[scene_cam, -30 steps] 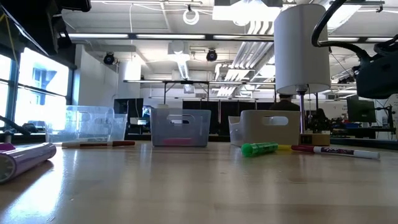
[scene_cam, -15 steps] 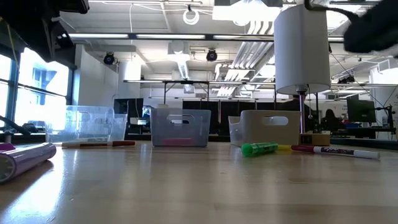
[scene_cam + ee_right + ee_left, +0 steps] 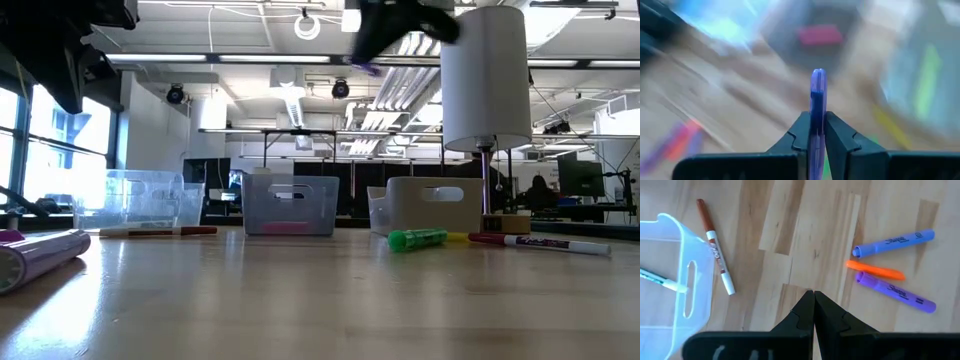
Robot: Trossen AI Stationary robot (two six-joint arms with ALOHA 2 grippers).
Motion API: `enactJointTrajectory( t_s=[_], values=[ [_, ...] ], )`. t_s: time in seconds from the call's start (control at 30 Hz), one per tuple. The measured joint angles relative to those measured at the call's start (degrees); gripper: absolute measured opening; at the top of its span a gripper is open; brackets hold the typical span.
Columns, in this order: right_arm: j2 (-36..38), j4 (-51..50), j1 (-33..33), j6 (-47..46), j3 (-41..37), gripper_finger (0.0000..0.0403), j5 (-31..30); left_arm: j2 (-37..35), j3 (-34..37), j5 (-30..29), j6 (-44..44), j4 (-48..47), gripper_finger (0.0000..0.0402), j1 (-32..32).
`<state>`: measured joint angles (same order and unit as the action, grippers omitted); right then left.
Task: Pick & Place Markers
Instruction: Put the blue pen into the black bin
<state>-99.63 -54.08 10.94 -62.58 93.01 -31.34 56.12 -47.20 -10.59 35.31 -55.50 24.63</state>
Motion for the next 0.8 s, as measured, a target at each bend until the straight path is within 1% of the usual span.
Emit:
enactJointTrajectory(
  t_s=[0.1, 0.17, 0.23, 0.33, 0.43, 0.53, 0.63, 0.8],
  values=[
    [-0.14, 13.77, -7.99, 16.45, 0.60, 0.0024, 3.88, 0.00, 0.00, -0.26, 0.30, 0.05, 0.0000, -1.30],
    [-1.14, 20.76, -13.08, 22.71, 0.62, 0.0024, 7.32, 0.00, 0.00, -0.55, 0.94, 0.06, 0.0000, -2.07],
    [-2.91, 24.37, -17.72, 25.95, 0.64, 0.0024, 11.08, 0.00, 0.00, -0.55, 1.02, 0.17, 0.0000, -2.93],
    [-6.63, 26.50, -23.17, 26.95, 0.59, 0.0024, 16.10, 0.00, 0.00, -0.56, 1.13, 0.99, 0.0000, -3.81],
    [-10.29, 27.20, -26.16, 27.08, 0.57, 0.0024, 21.18, 0.00, 0.00, -0.63, 1.14, 2.26, 0.0000, -4.79],
    [-13.45, 27.52, -27.08, 27.83, 0.57, 0.0024, 24.35, 0.00, 0.02, -0.64, 1.50, 2.71, 0.0000, -6.07],
    [-15.75, 27.91, -27.09, 28.35, 0.57, 0.0026, 25.97, 0.00, 0.02, -0.74, 2.03, 2.91, 0.0000, -6.94],
    [-17.11, 27.35, -27.05, 28.37, 0.57, 0.0068, 28.50, 0.00, 0.02, -0.51, 2.39, 2.91, 0.0000, -7.03]
  ],
)
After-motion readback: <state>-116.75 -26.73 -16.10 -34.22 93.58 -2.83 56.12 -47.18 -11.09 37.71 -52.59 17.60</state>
